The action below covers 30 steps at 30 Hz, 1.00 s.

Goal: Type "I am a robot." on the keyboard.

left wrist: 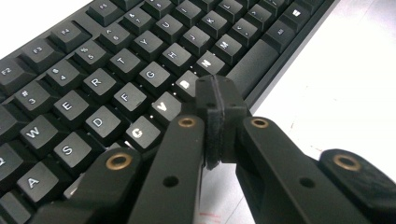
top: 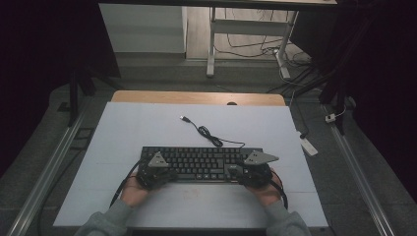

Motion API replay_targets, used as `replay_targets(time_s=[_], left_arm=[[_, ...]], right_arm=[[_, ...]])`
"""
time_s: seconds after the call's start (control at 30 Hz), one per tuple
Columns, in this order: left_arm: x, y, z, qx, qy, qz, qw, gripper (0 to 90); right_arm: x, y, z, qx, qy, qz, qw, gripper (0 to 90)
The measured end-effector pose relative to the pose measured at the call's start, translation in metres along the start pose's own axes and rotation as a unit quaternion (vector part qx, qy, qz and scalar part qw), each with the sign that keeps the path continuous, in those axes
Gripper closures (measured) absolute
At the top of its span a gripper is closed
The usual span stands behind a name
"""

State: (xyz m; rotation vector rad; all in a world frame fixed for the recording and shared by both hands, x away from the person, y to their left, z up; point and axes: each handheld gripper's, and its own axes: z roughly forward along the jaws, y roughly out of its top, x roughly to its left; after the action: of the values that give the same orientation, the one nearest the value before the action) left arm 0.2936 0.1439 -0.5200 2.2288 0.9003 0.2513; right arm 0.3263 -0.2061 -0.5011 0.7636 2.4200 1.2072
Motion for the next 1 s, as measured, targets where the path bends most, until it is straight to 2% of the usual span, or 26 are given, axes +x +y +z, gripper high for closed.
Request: replay_targets(time_s=[0.53, 0.63, 0.7, 0.8, 0.9, 1.0], left_arm=[[-0.003, 0.000, 0.005, 0.002, 0.003, 0.003, 1.0000, 88.6], [-0.003, 0.000, 0.002, -0.008, 0.006, 0.006, 0.9999, 88.5], [-0.002, 0.001, -0.002, -0.022, 0.004, 0.000, 0.9998, 88.2], [0.001, 0.001, -0.011, -0.042, 0.001, -0.009, 0.9991, 82.5], [0.006, -0.001, -0.018, -0.055, 0.006, -0.020, 0.9983, 69.6], [0.013, -0.003, -0.024, -0.064, 0.002, -0.042, 0.9971, 59.5]], right_arm=[[0.000, 0.000, 0.000, 0.001, -0.002, -0.001, 1.0000, 53.4], [0.000, 0.000, 0.000, 0.000, -0.002, 0.000, 1.0000, 53.4], [0.000, 0.000, 0.000, 0.000, -0.002, 0.000, 1.0000, 53.4], [-0.001, 0.000, 0.000, -0.002, 0.000, 0.000, 1.0000, 53.4], [-0.001, 0.000, 0.000, -0.001, 0.001, 0.001, 1.0000, 53.3], [-0.001, 0.000, 0.000, -0.002, 0.001, 0.000, 1.0000, 53.1]])
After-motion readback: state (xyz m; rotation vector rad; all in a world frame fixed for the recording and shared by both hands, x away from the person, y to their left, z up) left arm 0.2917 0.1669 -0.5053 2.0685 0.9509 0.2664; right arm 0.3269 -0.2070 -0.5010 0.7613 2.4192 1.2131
